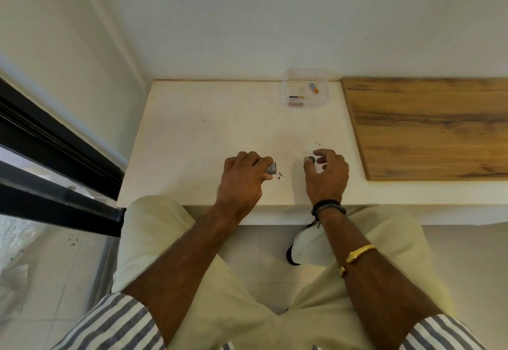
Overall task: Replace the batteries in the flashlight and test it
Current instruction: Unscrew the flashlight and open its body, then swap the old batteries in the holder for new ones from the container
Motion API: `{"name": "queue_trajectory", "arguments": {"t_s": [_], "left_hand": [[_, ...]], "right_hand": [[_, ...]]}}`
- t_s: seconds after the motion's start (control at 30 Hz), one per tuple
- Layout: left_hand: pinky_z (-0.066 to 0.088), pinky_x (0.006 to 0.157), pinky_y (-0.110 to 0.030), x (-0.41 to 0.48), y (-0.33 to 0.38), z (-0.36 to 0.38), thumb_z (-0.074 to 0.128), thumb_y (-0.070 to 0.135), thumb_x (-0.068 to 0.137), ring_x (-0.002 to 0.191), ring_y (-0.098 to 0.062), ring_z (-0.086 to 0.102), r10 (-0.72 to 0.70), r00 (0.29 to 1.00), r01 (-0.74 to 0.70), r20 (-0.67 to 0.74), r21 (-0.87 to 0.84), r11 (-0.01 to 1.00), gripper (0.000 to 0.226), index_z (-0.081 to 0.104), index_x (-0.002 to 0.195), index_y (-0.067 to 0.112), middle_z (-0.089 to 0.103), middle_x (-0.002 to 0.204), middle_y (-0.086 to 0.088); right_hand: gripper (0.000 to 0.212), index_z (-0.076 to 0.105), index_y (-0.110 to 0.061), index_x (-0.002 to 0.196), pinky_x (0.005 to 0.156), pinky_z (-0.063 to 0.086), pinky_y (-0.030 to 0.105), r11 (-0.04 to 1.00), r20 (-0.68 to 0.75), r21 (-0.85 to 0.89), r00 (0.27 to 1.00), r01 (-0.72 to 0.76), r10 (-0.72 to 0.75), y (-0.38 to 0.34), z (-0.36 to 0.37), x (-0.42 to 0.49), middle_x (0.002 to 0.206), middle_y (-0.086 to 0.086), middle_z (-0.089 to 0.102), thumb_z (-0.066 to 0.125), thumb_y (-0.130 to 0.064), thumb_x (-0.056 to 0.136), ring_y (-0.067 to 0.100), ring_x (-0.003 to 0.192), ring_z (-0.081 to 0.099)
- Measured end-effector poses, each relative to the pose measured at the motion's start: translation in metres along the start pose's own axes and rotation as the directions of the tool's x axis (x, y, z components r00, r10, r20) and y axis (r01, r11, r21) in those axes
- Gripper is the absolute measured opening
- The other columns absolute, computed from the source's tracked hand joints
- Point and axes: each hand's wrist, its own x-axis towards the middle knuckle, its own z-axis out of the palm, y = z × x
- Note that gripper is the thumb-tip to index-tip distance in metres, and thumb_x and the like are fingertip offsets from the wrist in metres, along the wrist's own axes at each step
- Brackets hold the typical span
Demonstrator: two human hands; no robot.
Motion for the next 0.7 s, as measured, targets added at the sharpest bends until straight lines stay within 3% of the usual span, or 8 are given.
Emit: {"name": "queue_trajectory", "arguments": {"t_s": [0.03, 0.1, 0.2, 0.27, 0.37, 0.53, 0.7], "left_hand": [[0.035, 0.091, -0.035, 0.001, 0.001, -0.001, 0.061, 0.007, 0.089, 0.101, -0.023, 0.053, 0.029, 1.000, -0.029, -0.001, 0.038, 0.999, 0.035, 0.063, 0.120, 0.023, 0.064, 0.105, 0.001], [0.035, 0.093, -0.037, 0.003, 0.003, -0.004, 0.062, 0.010, 0.089, 0.105, -0.024, 0.052, 0.101, 0.995, -0.103, 0.024, 0.125, 0.987, 0.036, 0.062, 0.123, 0.022, 0.063, 0.109, -0.001], [0.033, 0.096, -0.038, 0.007, 0.006, -0.008, 0.059, 0.014, 0.092, 0.110, -0.024, 0.050, 0.170, 0.982, -0.184, 0.082, 0.225, 0.957, 0.035, 0.060, 0.125, 0.023, 0.061, 0.114, -0.001], [0.032, 0.098, -0.038, 0.008, 0.008, -0.010, 0.055, 0.012, 0.092, 0.111, -0.024, 0.049, 0.194, 0.976, -0.213, 0.094, 0.267, 0.940, 0.036, 0.060, 0.126, 0.023, 0.061, 0.115, -0.002], [0.032, 0.100, -0.039, 0.013, 0.010, -0.016, 0.051, 0.009, 0.092, 0.111, -0.025, 0.049, 0.224, 0.969, -0.246, 0.106, 0.317, 0.916, 0.036, 0.061, 0.125, 0.020, 0.061, 0.115, -0.004], [0.032, 0.099, -0.040, 0.020, 0.008, -0.022, 0.052, 0.010, 0.093, 0.112, -0.025, 0.049, 0.266, 0.952, -0.303, 0.149, 0.373, 0.877, 0.031, 0.063, 0.120, 0.020, 0.061, 0.116, -0.005], [0.034, 0.097, -0.041, 0.021, 0.006, -0.022, 0.052, 0.010, 0.093, 0.109, -0.025, 0.049, 0.288, 0.945, -0.325, 0.153, 0.374, 0.868, 0.030, 0.063, 0.118, 0.020, 0.061, 0.113, -0.005]], "right_hand": [[0.018, 0.070, -0.020, 0.106, 0.077, 0.054, 0.035, 0.997, 0.029, 0.079, 0.999, -0.023, 0.020, -0.004, 0.000, -0.005, 0.094, -0.003, 0.067, 0.072, -0.023, 0.088, 0.018, 0.090, 0.060], [0.014, 0.073, -0.018, 0.105, 0.074, 0.059, 0.032, 0.942, 0.217, 0.266, 0.965, -0.203, 0.146, -0.013, -0.002, -0.015, 0.094, 0.000, 0.073, 0.070, -0.018, 0.091, 0.018, 0.087, 0.068], [0.018, 0.073, -0.010, 0.113, 0.076, 0.061, 0.033, 0.623, 0.580, 0.496, 0.765, -0.604, 0.280, -0.025, -0.005, -0.026, 0.108, 0.014, 0.075, 0.066, -0.009, 0.097, 0.028, 0.097, 0.072], [0.019, 0.071, -0.003, 0.115, 0.084, 0.062, 0.037, 0.472, 0.694, 0.496, 0.659, -0.729, 0.289, -0.028, -0.007, -0.030, 0.113, 0.021, 0.073, 0.063, -0.008, 0.099, 0.030, 0.099, 0.071], [0.019, 0.071, 0.000, 0.113, 0.082, 0.064, 0.037, 0.365, 0.762, 0.474, 0.581, -0.801, 0.286, -0.025, -0.009, -0.030, 0.115, 0.024, 0.073, 0.061, -0.010, 0.100, 0.032, 0.098, 0.073], [0.022, 0.069, 0.004, 0.112, 0.077, 0.064, 0.036, 0.255, 0.815, 0.461, 0.519, -0.850, 0.257, -0.020, -0.009, -0.028, 0.112, 0.026, 0.074, 0.059, -0.011, 0.101, 0.034, 0.095, 0.076], [0.017, 0.070, 0.007, 0.110, 0.074, 0.064, 0.031, 0.219, 0.811, 0.490, 0.533, -0.844, 0.240, -0.019, -0.013, -0.029, 0.109, 0.025, 0.075, 0.063, -0.001, 0.096, 0.033, 0.095, 0.077]]}}
